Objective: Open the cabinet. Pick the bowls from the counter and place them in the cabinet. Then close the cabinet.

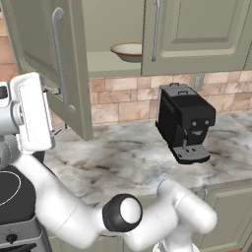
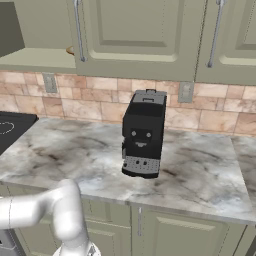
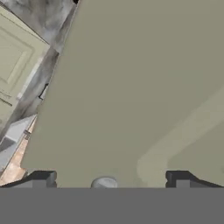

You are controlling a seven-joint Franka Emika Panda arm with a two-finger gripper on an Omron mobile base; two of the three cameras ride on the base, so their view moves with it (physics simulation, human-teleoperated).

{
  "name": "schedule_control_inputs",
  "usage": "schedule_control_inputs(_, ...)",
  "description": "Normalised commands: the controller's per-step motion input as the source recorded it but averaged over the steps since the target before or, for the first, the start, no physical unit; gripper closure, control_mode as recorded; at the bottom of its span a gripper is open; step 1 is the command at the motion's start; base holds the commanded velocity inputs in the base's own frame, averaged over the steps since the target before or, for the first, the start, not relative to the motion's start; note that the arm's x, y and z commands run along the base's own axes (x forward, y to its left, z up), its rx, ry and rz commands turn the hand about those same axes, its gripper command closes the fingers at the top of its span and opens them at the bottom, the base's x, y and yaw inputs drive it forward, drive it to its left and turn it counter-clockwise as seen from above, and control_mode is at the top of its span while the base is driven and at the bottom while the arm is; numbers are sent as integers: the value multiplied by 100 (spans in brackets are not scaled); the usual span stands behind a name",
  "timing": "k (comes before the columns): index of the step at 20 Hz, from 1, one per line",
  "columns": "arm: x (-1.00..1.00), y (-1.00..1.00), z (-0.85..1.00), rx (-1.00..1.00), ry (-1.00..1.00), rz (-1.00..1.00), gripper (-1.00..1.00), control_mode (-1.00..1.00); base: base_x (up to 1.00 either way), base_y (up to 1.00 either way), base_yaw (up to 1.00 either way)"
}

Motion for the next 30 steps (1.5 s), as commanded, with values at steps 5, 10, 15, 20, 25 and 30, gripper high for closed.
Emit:
schedule_control_inputs(5,0,-100,0,0,6,2,-100,-100,0,0,0)
schedule_control_inputs(10,13,-100,0,-1,0,11,-100,-100,0,0,0)
schedule_control_inputs(15,59,-100,0,0,0,25,-100,-100,0,0,0)
schedule_control_inputs(20,91,-100,0,1,0,35,-100,-100,0,0,0)
schedule_control_inputs(25,100,-100,0,5,-2,43,-100,-100,0,0,0)
schedule_control_inputs(30,100,-98,0,8,-2,48,-100,-100,0,0,0)
